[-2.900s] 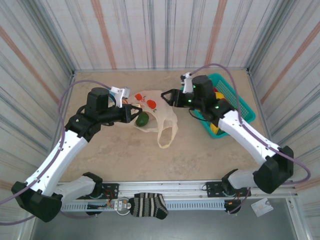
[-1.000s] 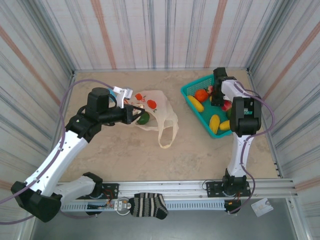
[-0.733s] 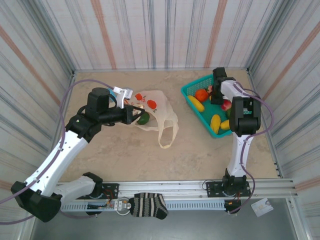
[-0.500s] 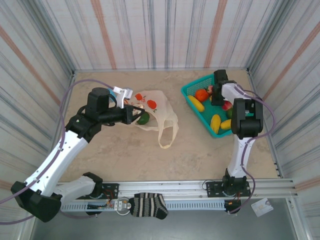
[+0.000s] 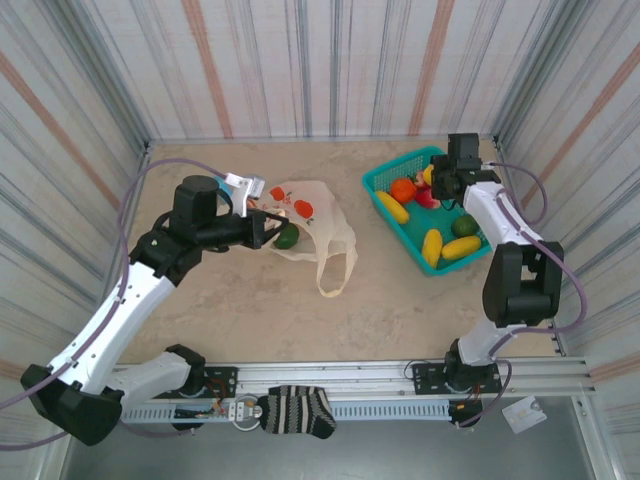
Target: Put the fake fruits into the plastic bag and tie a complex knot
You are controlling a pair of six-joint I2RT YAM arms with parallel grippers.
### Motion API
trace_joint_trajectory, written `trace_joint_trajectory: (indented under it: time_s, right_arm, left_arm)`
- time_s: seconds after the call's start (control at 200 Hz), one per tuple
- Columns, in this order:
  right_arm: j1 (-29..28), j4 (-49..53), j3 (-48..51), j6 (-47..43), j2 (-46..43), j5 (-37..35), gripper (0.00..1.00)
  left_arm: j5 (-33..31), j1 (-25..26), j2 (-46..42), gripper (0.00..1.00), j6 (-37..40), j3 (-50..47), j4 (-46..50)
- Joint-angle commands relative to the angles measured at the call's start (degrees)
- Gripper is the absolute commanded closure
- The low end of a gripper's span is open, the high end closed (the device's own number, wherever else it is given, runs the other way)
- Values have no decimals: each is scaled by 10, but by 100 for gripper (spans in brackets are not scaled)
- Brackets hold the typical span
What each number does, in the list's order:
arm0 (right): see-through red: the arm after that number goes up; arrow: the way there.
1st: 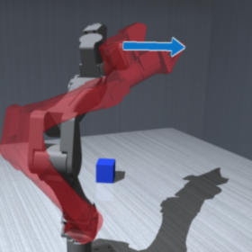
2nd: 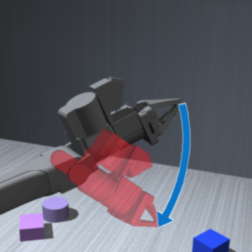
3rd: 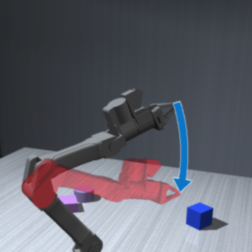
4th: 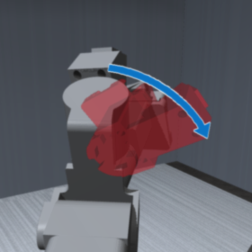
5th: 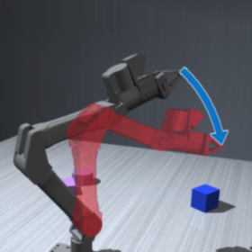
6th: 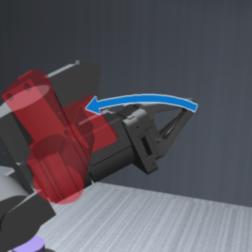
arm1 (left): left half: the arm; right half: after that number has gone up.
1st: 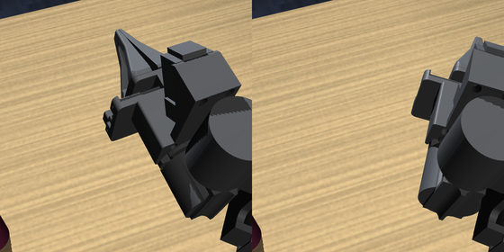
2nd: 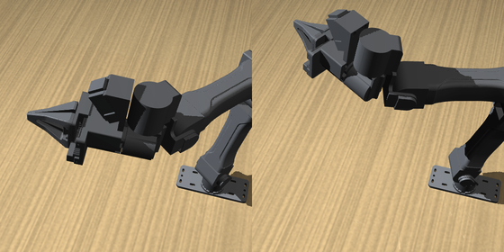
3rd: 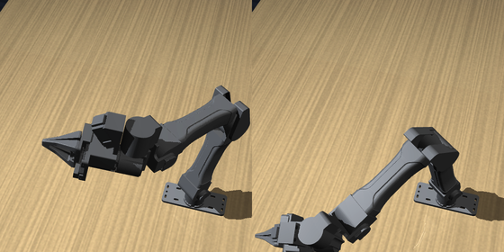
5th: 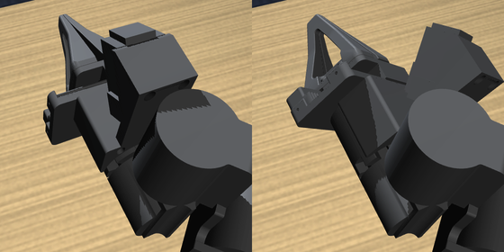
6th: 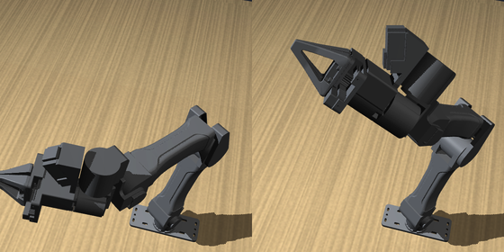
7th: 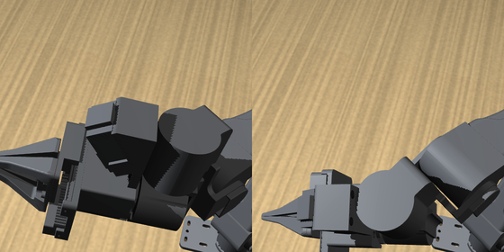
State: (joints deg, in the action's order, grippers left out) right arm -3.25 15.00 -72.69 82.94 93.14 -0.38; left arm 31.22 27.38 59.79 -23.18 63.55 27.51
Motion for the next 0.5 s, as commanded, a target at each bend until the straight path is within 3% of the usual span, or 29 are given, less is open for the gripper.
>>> trace_joint_trajectory:
  time_s: [0.0, 0.145, 0.296, 0.386, 0.496]
  right_arm:
    - [-15, -168, 65, -134, -50, 131, 44]
    - [-48, -208, 78, -249, -76, 293, 45]
    - [-131, -183, 92, -399, -130, 397, 44]
    - [-189, -114, 81, -482, -149, 419, 44]
    - [-271, -42, 70, -560, -150, 390, 44]
  left_arm:
    - [-11, 2, -19, 100, 2, 17, 9]
    - [-22, 2, -28, 100, 5, 19, 17]
    - [-22, 2, -33, 100, 4, 21, 24]
    - [-19, 2, -38, 100, 2, 17, 23]
    - [-20, 2, -44, 100, -2, 6, 19]
